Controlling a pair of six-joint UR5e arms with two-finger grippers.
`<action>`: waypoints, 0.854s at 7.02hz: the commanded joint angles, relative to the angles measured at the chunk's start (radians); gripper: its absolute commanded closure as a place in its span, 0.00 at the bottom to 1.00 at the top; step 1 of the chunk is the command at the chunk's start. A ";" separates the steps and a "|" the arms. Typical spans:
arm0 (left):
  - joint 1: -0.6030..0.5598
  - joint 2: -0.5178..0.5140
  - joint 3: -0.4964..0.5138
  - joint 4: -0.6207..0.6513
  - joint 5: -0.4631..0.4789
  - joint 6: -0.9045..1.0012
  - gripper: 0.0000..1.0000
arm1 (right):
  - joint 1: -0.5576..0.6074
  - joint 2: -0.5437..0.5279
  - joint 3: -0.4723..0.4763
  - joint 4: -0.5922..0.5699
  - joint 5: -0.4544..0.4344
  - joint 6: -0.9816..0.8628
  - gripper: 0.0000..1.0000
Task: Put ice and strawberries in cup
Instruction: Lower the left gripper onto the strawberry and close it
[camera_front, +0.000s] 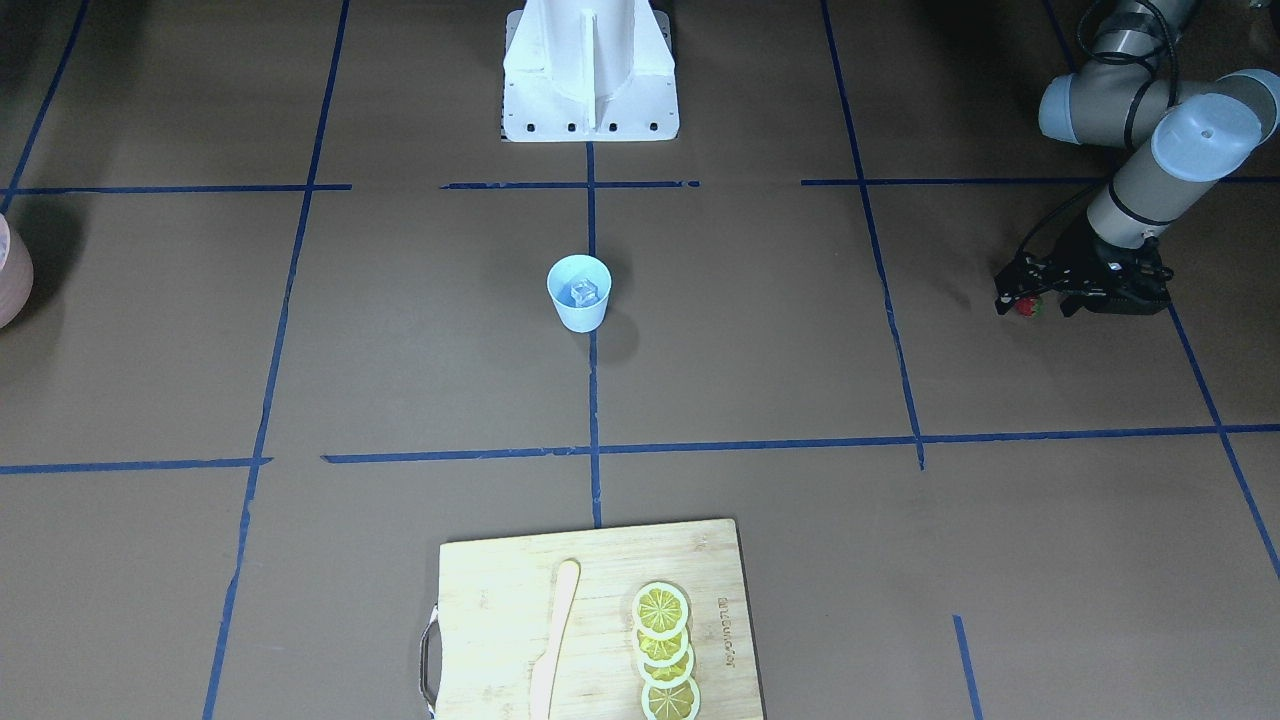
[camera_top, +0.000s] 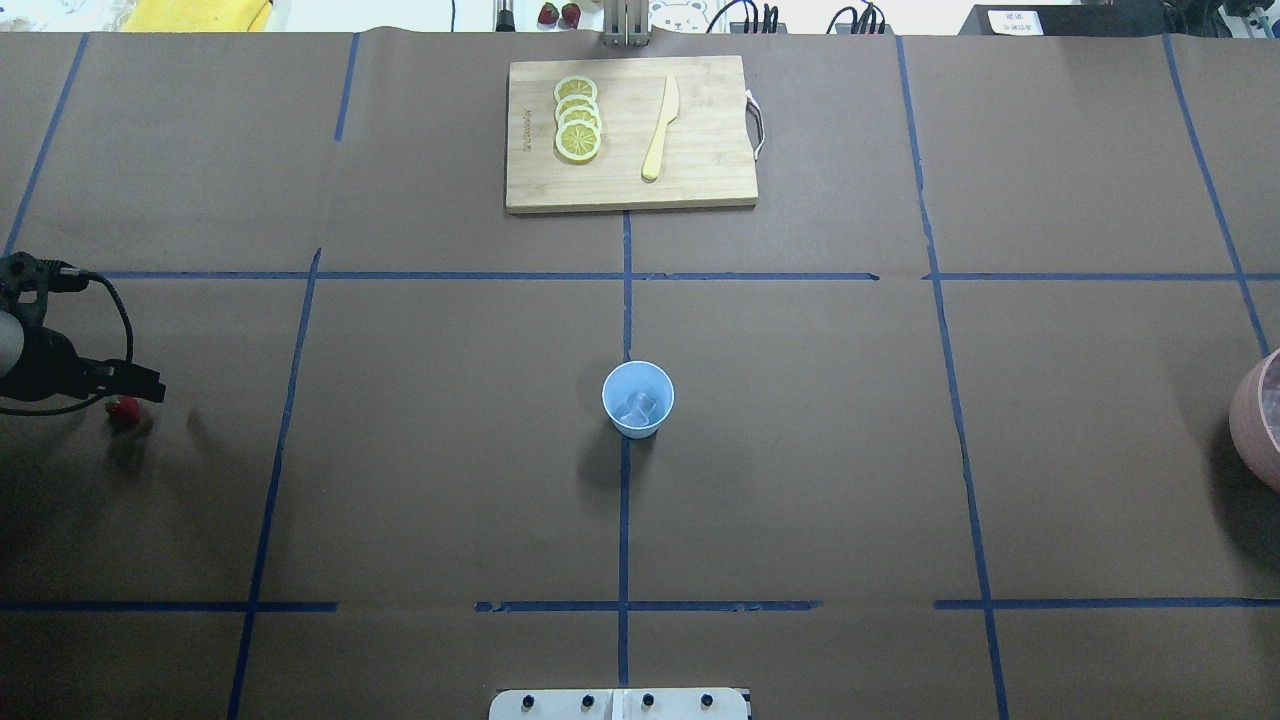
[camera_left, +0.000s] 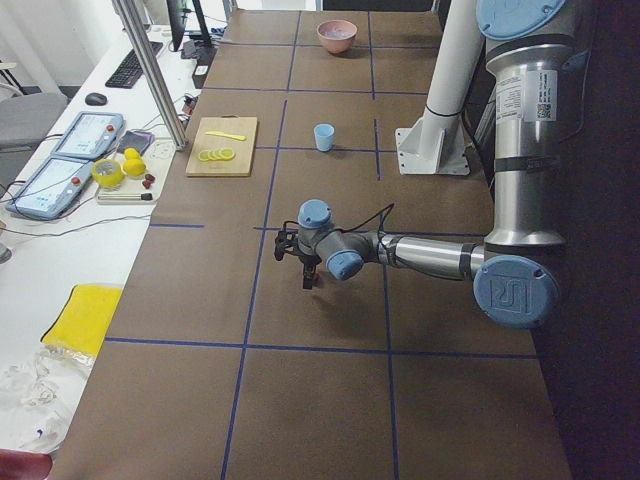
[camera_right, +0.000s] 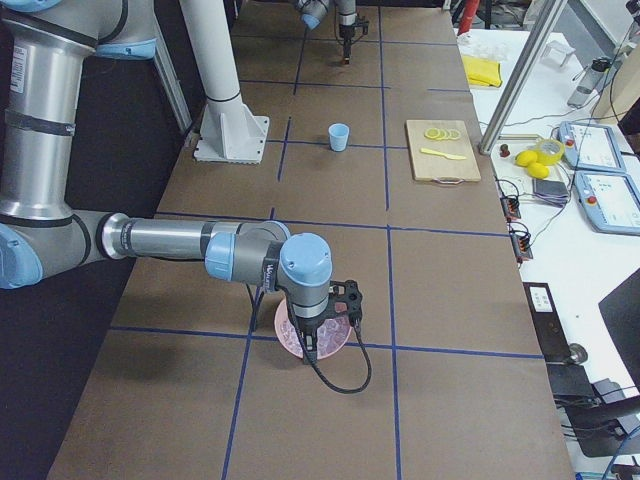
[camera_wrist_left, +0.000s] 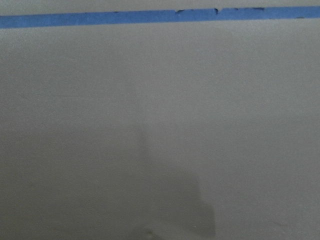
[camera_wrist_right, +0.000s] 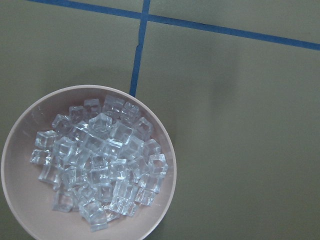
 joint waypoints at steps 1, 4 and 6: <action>-0.001 0.006 0.000 0.001 -0.001 -0.003 0.00 | 0.000 -0.001 0.001 0.000 0.000 0.000 0.01; 0.001 0.008 -0.001 0.001 -0.001 -0.007 0.06 | 0.000 0.001 0.000 0.000 0.000 -0.002 0.01; 0.004 0.008 0.002 0.003 -0.002 -0.007 0.06 | 0.000 0.001 -0.002 0.000 -0.002 -0.003 0.01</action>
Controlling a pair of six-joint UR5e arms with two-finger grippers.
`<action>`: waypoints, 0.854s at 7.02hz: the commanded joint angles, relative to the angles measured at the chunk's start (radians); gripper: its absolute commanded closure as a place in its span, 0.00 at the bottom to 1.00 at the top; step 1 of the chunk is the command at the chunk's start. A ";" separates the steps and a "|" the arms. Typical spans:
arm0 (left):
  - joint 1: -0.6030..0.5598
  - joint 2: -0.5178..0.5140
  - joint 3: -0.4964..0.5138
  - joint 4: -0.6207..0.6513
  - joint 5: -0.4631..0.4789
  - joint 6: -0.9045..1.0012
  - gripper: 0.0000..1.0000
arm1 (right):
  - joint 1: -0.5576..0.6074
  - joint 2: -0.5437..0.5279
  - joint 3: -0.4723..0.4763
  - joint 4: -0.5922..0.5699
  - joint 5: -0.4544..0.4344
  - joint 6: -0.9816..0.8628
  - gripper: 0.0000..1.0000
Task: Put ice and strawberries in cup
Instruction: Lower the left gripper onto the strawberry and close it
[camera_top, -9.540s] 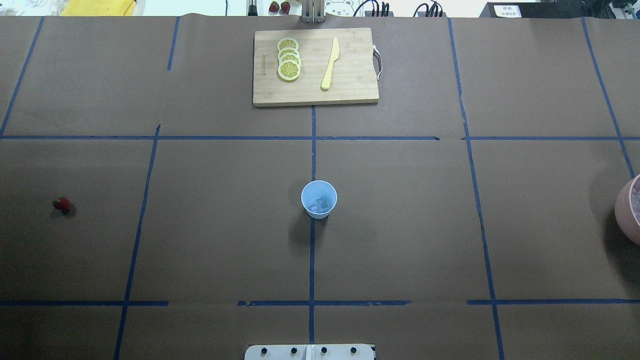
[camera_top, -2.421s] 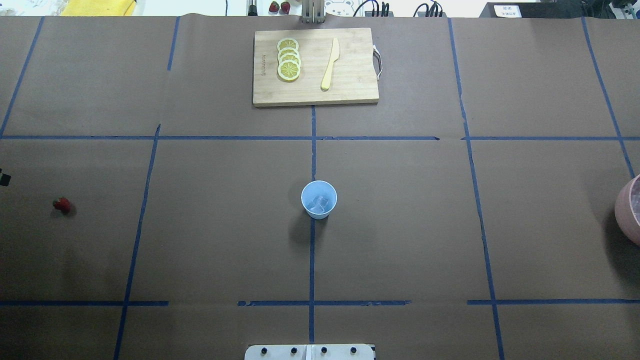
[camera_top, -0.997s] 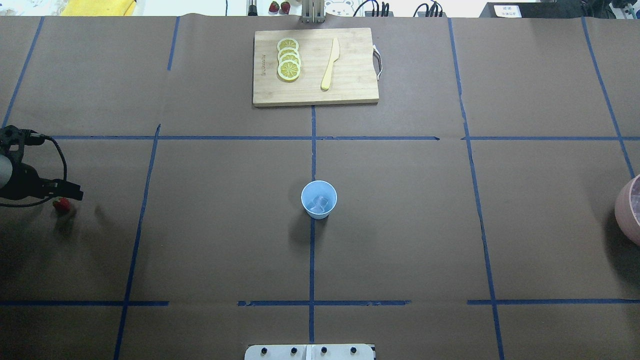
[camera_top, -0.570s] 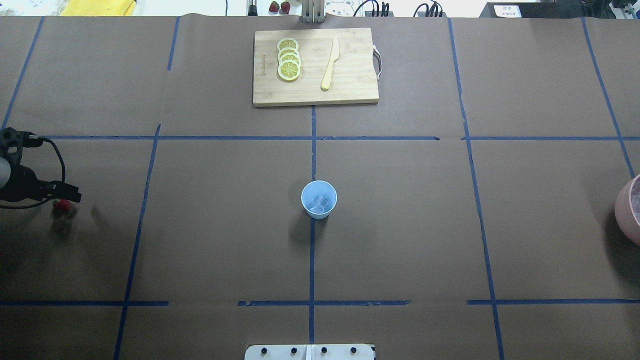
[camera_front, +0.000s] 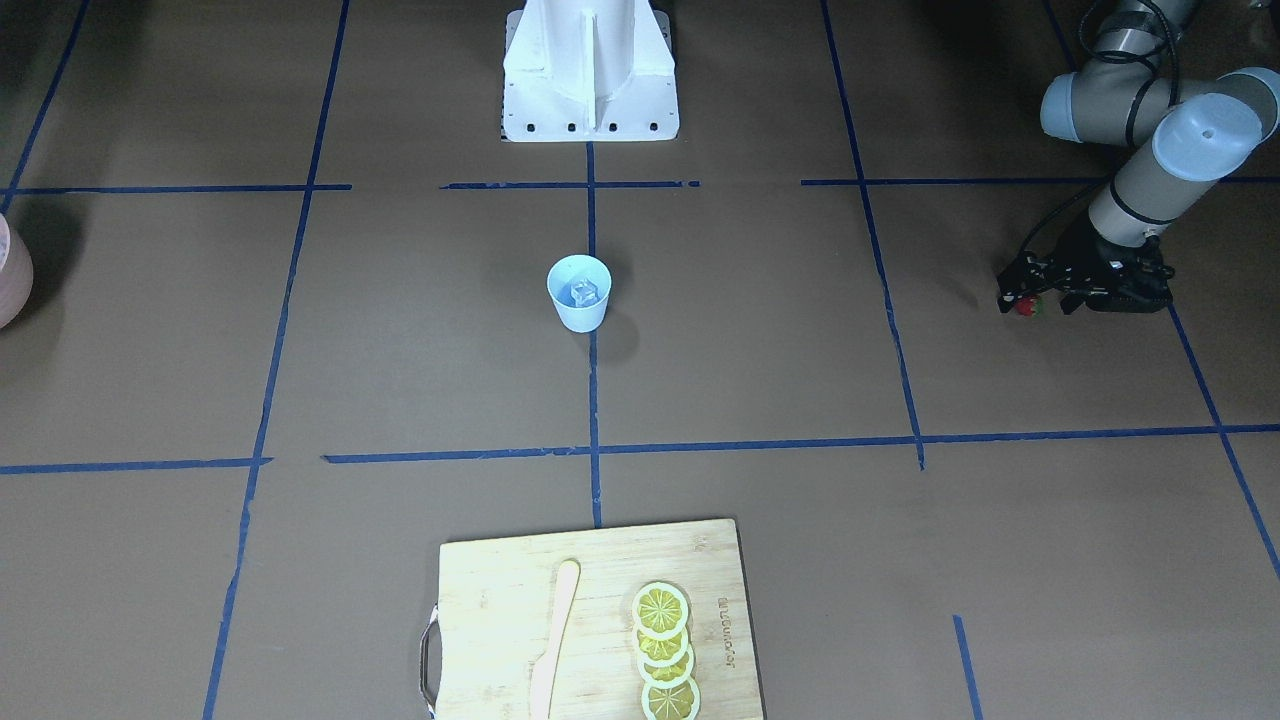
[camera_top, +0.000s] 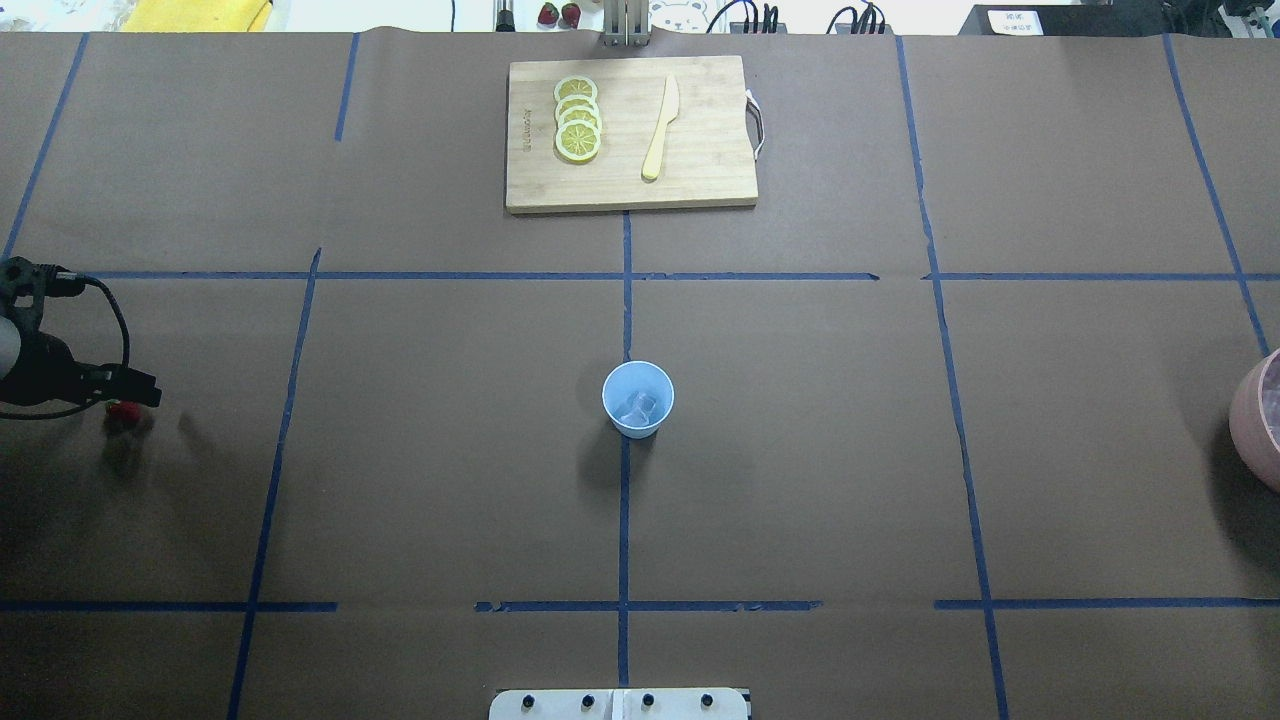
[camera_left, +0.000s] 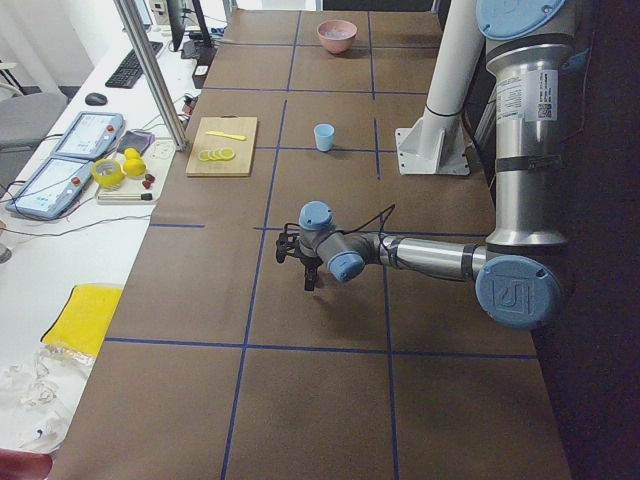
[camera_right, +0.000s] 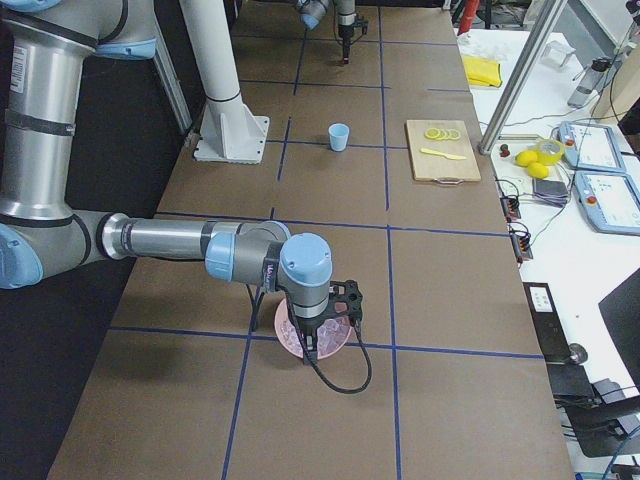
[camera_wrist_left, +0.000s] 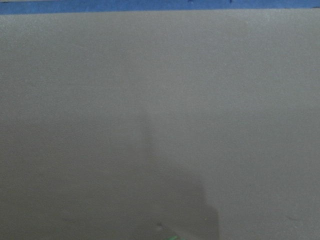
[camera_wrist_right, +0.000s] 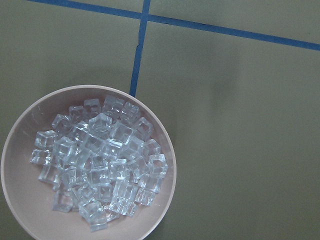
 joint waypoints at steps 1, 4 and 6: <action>0.001 0.000 0.008 0.000 0.000 0.000 0.06 | 0.000 0.000 -0.001 0.000 -0.001 0.000 0.01; 0.003 0.000 0.008 0.000 -0.002 0.001 0.07 | 0.000 0.000 -0.001 0.000 -0.001 -0.001 0.01; 0.005 0.000 0.008 0.000 -0.002 0.000 0.33 | 0.002 0.000 -0.001 0.000 -0.001 -0.001 0.01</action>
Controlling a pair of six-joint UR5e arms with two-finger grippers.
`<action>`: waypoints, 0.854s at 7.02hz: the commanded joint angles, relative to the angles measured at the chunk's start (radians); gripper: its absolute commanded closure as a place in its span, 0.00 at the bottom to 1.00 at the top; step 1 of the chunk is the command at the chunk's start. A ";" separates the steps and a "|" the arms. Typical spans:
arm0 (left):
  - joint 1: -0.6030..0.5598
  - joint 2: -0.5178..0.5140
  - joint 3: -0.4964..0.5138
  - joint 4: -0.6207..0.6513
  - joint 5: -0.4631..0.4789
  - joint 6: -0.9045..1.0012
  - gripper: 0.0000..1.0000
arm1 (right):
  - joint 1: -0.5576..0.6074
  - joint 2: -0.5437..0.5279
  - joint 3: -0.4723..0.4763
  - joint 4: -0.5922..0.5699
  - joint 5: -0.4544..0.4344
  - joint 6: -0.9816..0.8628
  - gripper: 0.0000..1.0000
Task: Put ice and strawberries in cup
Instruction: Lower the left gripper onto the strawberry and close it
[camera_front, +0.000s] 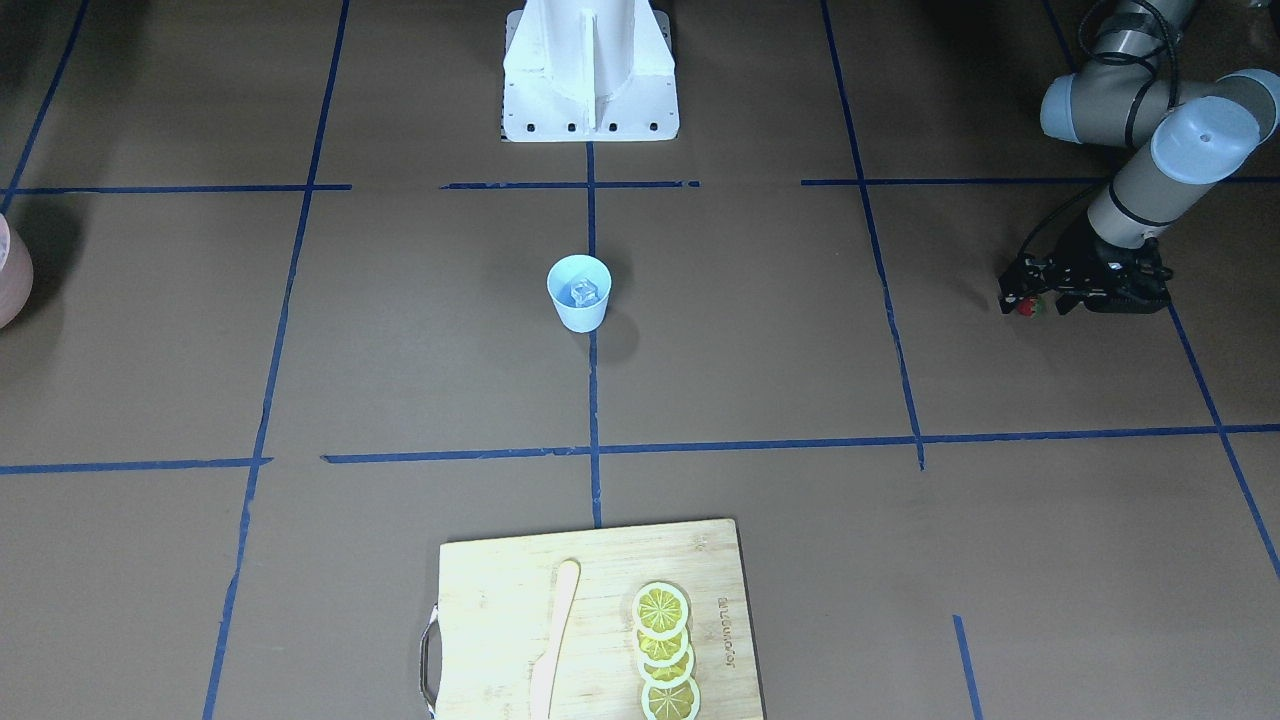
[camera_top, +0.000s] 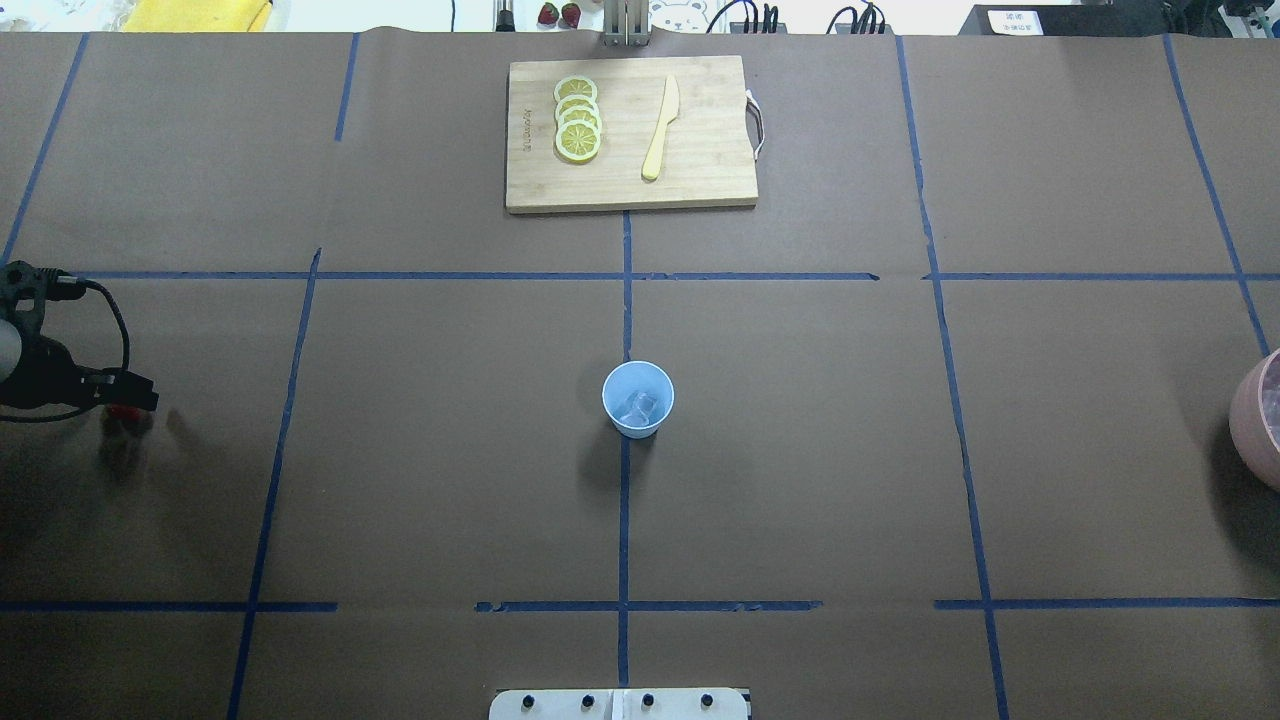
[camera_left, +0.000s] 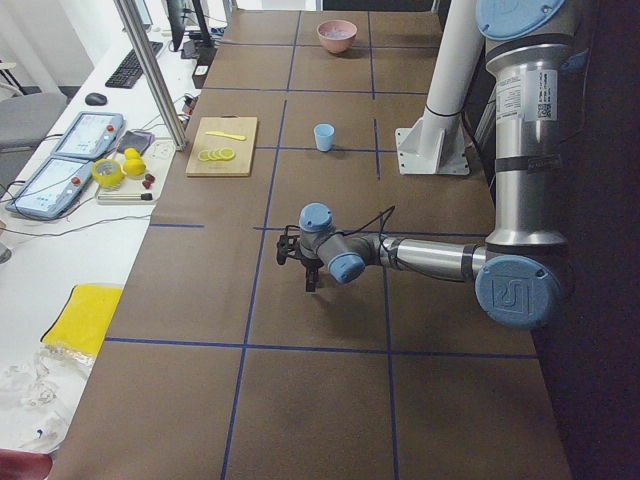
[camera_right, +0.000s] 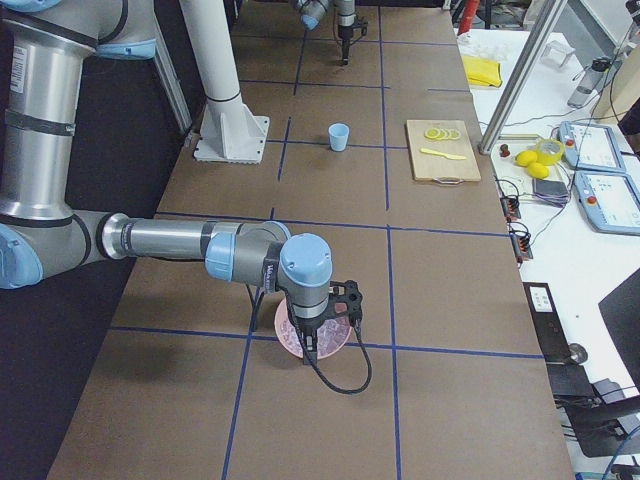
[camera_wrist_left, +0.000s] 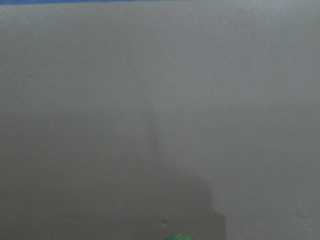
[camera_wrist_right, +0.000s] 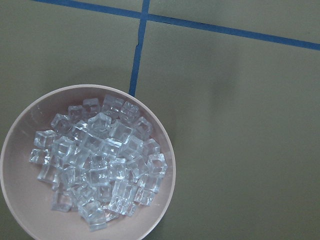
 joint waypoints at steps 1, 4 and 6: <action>0.001 0.002 0.000 0.004 -0.002 0.000 0.61 | 0.004 -0.002 0.000 0.000 0.000 -0.002 0.01; 0.001 0.008 -0.018 0.004 -0.023 0.001 0.98 | 0.004 -0.002 0.000 0.000 0.000 -0.002 0.01; -0.019 0.006 -0.092 0.027 -0.117 0.006 1.00 | 0.006 -0.002 0.001 0.000 0.000 0.000 0.01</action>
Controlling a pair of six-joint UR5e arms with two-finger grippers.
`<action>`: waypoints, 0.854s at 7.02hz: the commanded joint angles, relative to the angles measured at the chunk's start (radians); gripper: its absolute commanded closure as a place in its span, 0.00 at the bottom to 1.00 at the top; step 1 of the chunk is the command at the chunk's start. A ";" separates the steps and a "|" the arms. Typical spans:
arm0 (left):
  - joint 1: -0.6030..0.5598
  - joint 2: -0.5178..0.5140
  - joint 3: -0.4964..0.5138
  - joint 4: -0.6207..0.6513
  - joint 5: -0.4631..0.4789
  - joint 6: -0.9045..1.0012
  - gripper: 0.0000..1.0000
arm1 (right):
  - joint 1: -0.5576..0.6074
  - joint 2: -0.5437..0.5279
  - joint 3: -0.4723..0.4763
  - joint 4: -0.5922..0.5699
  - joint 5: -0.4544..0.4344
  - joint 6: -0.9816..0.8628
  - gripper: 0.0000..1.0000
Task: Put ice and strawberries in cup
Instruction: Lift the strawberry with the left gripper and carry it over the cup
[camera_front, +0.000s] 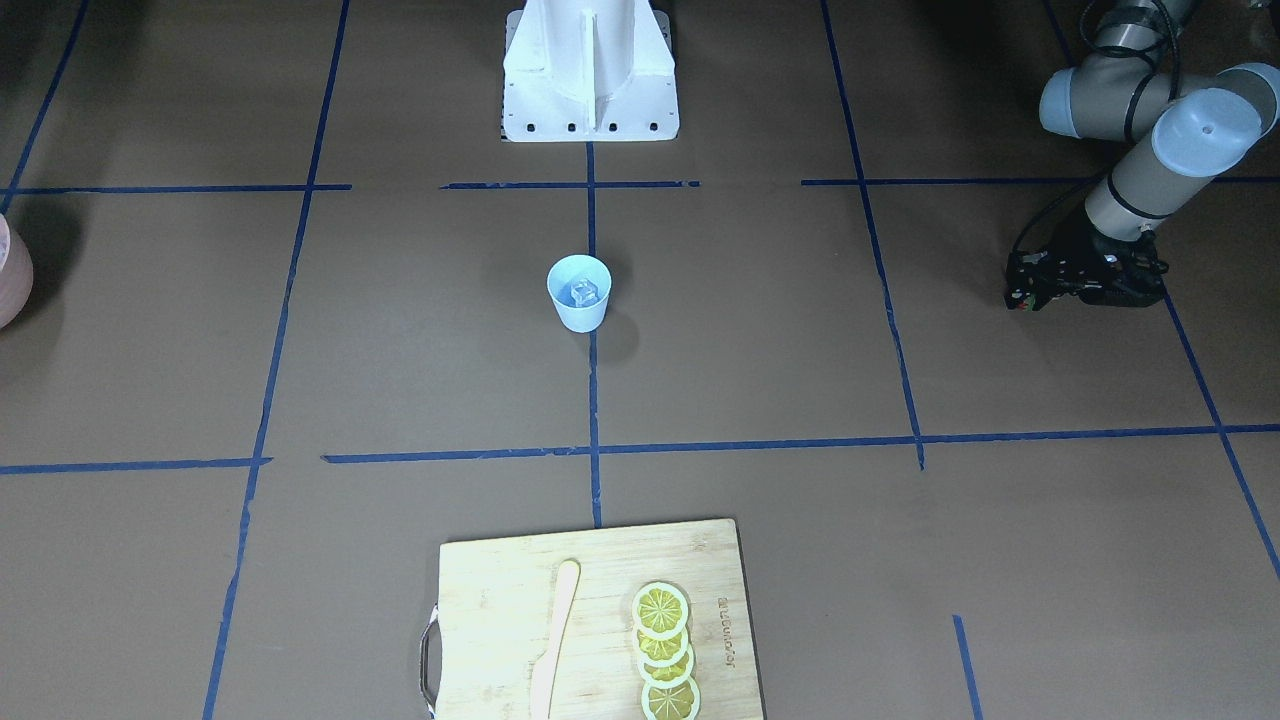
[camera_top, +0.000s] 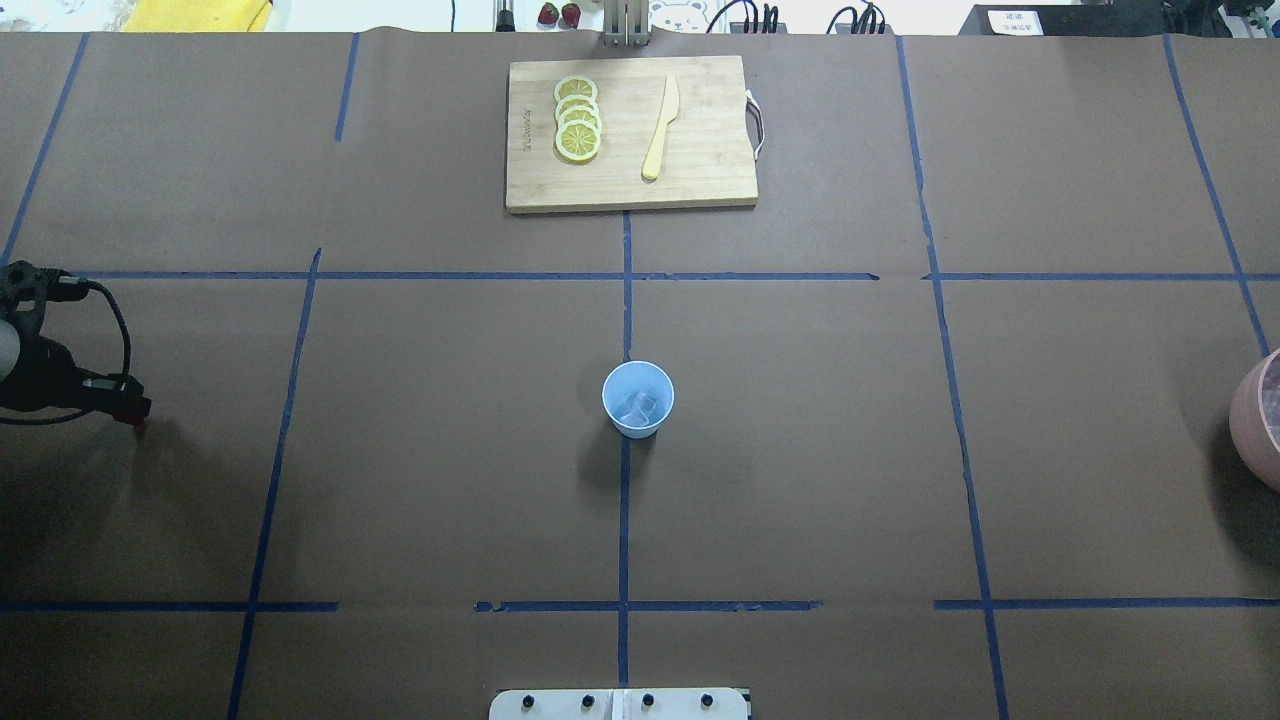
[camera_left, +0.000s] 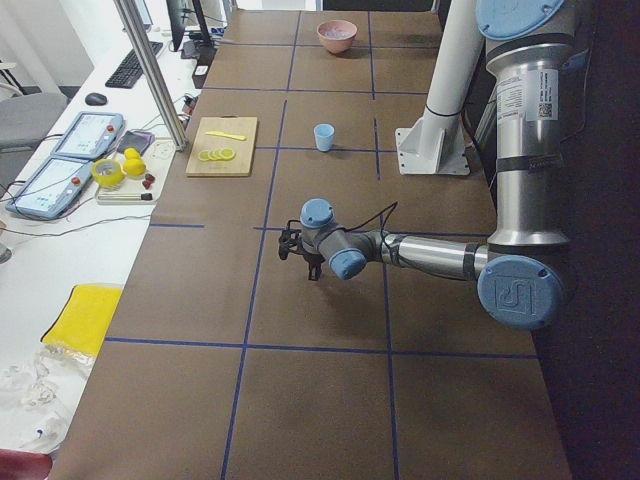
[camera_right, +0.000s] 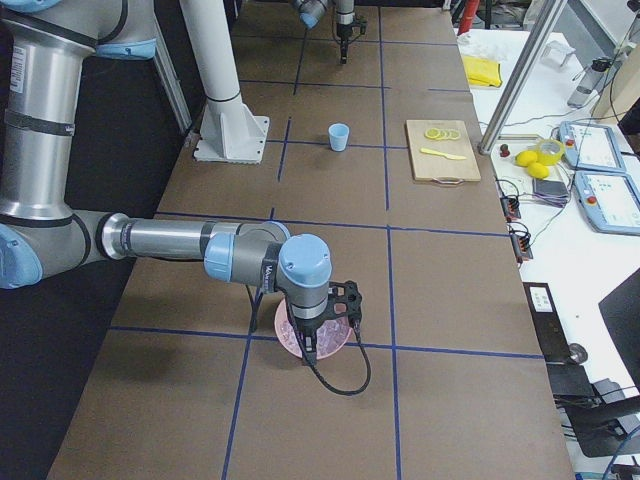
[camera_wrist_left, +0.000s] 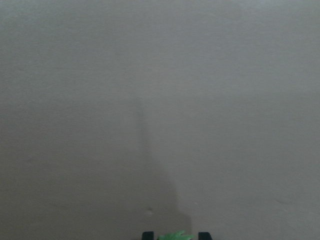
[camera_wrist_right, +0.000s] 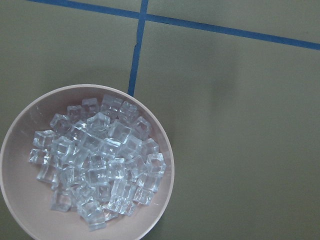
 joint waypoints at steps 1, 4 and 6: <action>-0.056 -0.004 -0.091 0.113 -0.101 0.010 1.00 | 0.004 0.001 0.003 0.000 0.002 0.002 0.01; -0.093 -0.041 -0.382 0.551 -0.097 0.167 1.00 | 0.009 0.001 0.003 0.000 0.000 0.000 0.01; -0.119 -0.145 -0.460 0.736 -0.095 0.203 1.00 | 0.012 0.001 0.003 0.000 0.002 0.002 0.01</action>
